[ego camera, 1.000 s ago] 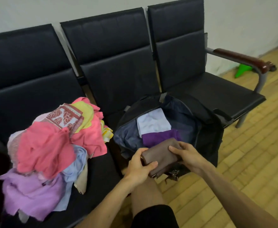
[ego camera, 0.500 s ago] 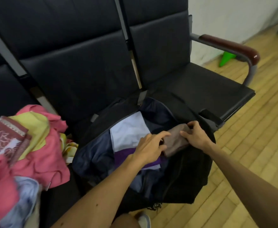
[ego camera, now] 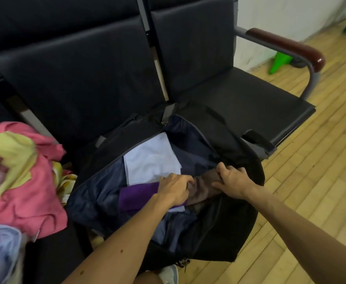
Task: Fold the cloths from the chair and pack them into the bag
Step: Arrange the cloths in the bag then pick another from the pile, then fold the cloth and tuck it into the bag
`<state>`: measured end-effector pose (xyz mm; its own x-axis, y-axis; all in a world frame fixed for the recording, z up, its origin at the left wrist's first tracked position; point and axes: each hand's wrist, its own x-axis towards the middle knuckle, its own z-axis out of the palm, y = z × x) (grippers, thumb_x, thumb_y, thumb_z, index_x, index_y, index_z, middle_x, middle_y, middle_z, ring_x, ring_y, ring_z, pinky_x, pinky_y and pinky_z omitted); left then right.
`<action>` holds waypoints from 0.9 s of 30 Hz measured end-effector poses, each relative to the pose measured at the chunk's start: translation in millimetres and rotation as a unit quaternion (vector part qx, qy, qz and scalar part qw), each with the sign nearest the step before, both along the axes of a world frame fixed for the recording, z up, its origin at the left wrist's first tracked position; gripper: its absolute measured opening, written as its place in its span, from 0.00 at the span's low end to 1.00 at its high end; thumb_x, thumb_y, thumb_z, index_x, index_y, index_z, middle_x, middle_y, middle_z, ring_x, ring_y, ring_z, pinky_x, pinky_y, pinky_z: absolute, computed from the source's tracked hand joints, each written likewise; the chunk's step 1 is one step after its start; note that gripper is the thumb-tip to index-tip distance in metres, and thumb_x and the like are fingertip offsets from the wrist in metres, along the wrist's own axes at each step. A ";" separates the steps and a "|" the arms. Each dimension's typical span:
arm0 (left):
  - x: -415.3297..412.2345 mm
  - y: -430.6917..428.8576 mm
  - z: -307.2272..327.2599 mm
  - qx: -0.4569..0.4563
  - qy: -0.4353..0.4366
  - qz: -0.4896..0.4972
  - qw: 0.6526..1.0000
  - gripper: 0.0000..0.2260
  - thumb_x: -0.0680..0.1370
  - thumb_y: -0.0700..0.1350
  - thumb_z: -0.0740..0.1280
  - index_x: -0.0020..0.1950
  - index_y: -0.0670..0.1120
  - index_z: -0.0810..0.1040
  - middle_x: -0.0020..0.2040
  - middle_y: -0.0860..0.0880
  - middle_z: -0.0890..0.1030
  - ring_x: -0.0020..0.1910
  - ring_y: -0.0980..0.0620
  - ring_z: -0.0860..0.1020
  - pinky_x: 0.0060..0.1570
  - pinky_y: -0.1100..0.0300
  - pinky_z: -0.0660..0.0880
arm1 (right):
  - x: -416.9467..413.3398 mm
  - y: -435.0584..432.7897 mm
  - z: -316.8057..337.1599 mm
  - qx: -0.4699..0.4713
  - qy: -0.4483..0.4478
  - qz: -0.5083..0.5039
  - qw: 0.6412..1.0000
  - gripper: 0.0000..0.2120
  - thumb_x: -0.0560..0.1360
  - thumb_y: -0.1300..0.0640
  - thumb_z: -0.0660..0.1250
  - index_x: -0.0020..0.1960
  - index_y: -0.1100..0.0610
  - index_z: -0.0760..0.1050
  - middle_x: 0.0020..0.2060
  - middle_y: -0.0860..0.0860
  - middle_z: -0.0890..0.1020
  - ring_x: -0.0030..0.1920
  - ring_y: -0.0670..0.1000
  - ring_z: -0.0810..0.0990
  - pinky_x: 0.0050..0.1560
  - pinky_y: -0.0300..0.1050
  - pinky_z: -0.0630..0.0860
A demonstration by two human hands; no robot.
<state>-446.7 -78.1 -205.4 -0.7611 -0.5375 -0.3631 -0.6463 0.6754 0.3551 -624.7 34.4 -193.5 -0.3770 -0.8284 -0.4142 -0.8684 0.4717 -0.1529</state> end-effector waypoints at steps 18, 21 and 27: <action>35.0 14.7 18.0 -0.063 0.152 -0.005 0.986 0.20 0.82 0.54 0.62 0.73 0.52 0.70 0.70 0.48 0.71 0.70 0.46 0.66 0.68 0.49 0.64 | 48.3 16.2 35.3 -0.162 0.077 -0.015 0.984 0.20 0.78 0.48 0.65 0.67 0.54 0.70 0.64 0.53 0.74 0.66 0.57 0.72 0.62 0.53 0.73; 77.0 8.4 56.4 0.031 0.274 0.115 0.954 0.12 0.80 0.50 0.66 0.63 0.51 0.78 0.57 0.52 0.81 0.58 0.53 0.77 0.59 0.55 0.74 | 93.4 19.0 60.6 -0.292 -0.011 -0.021 0.956 0.10 0.77 0.52 0.68 0.56 0.55 0.76 0.51 0.52 0.80 0.52 0.55 0.80 0.52 0.52 0.76; 255.7 28.0 87.4 0.058 0.382 0.312 0.868 0.07 0.78 0.40 0.70 0.45 0.53 0.81 0.34 0.51 0.82 0.35 0.50 0.81 0.41 0.56 0.77 | 249.4 18.4 69.8 -0.383 -0.218 0.023 0.897 0.03 0.75 0.56 0.72 0.46 0.54 0.78 0.41 0.44 0.82 0.43 0.43 0.79 0.46 0.38 0.75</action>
<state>-191.0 -50.1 -118.0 -0.3782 -0.9248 0.0408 -0.4195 0.2105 0.8830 -375.3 52.8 -123.7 -0.2760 -0.9434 0.1841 -0.6630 0.0482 -0.7470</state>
